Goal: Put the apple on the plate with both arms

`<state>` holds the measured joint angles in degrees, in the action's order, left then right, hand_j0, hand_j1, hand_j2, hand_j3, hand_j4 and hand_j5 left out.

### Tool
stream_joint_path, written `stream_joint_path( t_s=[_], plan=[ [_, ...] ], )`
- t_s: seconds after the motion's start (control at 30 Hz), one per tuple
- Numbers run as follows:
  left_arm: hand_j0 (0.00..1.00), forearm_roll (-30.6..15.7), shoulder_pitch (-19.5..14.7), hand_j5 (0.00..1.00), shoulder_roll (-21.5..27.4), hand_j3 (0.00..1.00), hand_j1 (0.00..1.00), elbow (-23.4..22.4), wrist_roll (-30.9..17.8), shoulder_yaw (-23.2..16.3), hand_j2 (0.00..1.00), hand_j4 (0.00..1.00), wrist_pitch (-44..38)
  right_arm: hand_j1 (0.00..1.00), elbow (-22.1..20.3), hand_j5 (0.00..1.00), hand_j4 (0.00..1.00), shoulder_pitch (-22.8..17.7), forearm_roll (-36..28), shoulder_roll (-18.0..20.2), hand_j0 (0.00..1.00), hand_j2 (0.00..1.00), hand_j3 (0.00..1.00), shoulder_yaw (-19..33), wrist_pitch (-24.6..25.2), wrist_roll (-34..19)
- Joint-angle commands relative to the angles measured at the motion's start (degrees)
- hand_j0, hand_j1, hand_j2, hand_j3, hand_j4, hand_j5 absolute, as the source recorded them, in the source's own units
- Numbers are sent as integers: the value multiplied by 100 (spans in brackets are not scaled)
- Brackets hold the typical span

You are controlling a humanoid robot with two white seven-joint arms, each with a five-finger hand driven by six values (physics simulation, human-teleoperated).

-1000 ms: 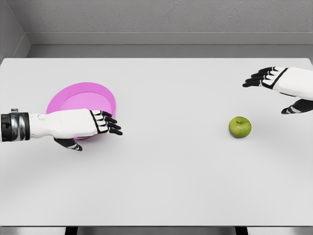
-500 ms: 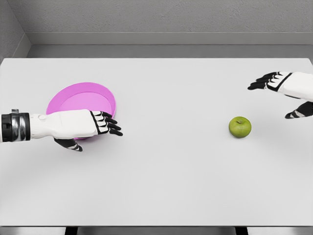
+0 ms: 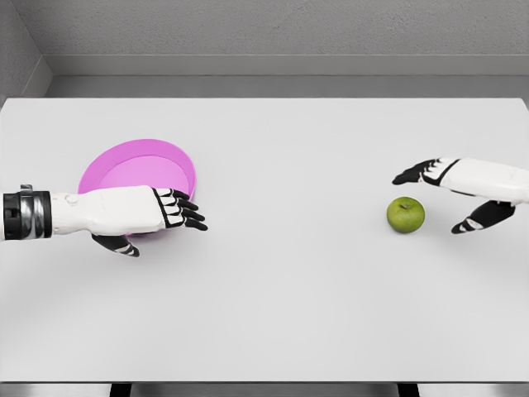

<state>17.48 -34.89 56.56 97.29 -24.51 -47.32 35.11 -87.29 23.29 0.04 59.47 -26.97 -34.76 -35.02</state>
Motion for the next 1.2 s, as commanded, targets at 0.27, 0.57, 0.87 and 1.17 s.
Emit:
stream_joint_path(
  t_s=[0.27, 0.57, 0.87, 1.17],
  plan=[
    [100, -34, 0, 100, 4, 100, 100, 1, -1, 3, 100, 100, -11, 100, 423, 100, 100, 132, 392, -331, 100, 100, 100, -282, 391, 2],
    [100, -34, 0, 100, 4, 100, 100, 1, -18, 3, 100, 100, -11, 100, 713, 100, 100, 290, 559, -665, 100, 100, 100, -352, 514, 2],
    [100, -34, 0, 100, -31, 100, 100, 1, -18, 3, 100, 100, -11, 100, 757, 100, 100, 352, 691, -797, 100, 100, 100, -484, 566, 2],
    [100, -34, 0, 100, -40, 100, 100, -8, -54, 3, 100, 100, -11, 100, 924, 100, 100, 475, 761, -885, 100, 100, 100, -563, 566, 2]
  ],
)
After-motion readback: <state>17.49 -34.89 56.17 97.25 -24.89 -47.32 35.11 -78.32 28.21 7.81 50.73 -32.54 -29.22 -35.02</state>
